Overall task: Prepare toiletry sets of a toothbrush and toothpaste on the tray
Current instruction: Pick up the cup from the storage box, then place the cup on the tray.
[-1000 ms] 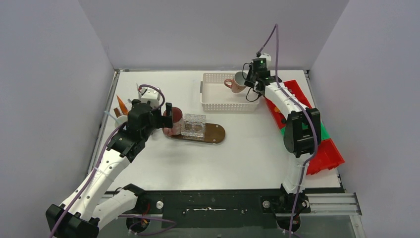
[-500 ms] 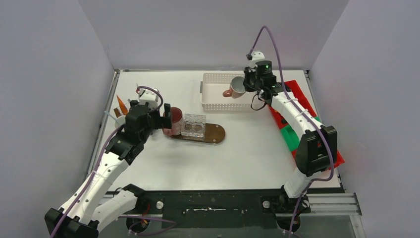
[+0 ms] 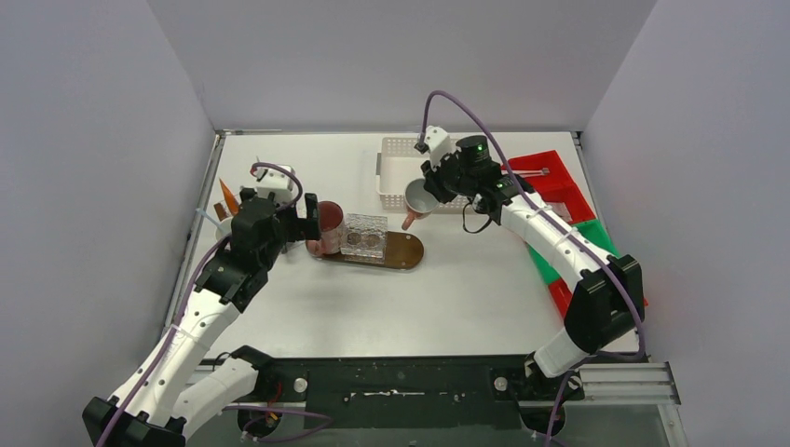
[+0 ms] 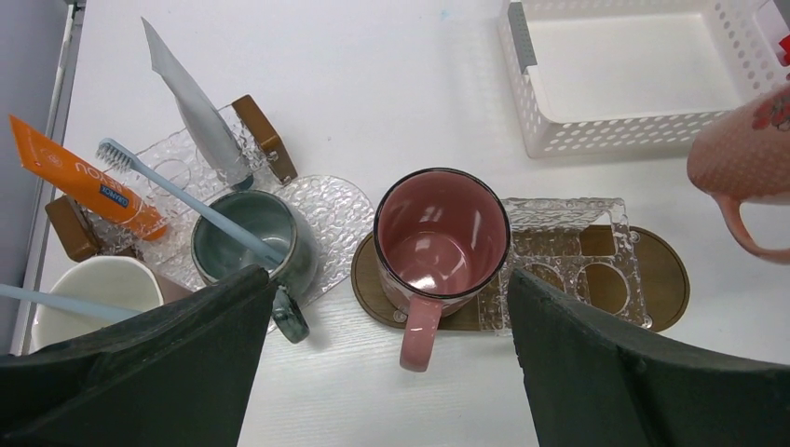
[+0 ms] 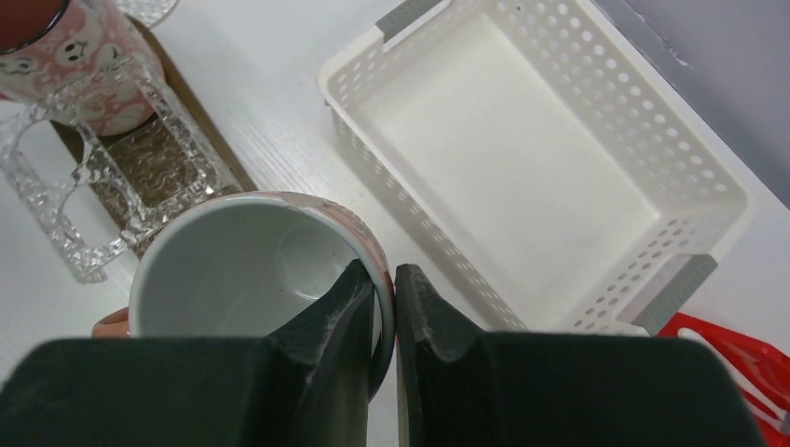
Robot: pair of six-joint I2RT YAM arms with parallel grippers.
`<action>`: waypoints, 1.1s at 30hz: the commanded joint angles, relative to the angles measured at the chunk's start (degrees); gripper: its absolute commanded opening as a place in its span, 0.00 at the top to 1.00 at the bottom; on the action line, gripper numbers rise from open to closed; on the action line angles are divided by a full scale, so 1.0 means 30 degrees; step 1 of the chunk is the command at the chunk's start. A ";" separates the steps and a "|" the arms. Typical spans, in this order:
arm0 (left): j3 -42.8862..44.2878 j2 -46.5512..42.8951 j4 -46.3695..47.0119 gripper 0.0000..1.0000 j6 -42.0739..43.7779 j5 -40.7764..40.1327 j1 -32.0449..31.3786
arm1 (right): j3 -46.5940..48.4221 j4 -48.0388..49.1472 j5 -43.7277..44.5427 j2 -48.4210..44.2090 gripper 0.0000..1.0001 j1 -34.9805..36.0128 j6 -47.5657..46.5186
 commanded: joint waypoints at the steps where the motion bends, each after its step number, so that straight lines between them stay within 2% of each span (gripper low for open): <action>1: 0.0054 -0.0332 0.1092 0.06 0.0018 -0.0410 0.0183 | 0.0667 0.0279 -0.2084 -0.0619 1.00 0.0498 -0.1842; 13: 0.0057 -0.0342 0.1017 0.06 -0.0184 -0.0908 0.0378 | 0.1021 -0.0555 -0.3791 0.1153 1.00 0.1517 -0.2726; 33: 0.0032 -0.0188 0.1061 0.06 -0.0191 -0.0950 0.0480 | 0.1661 -0.0755 -0.4670 0.3698 1.00 0.1699 -0.2436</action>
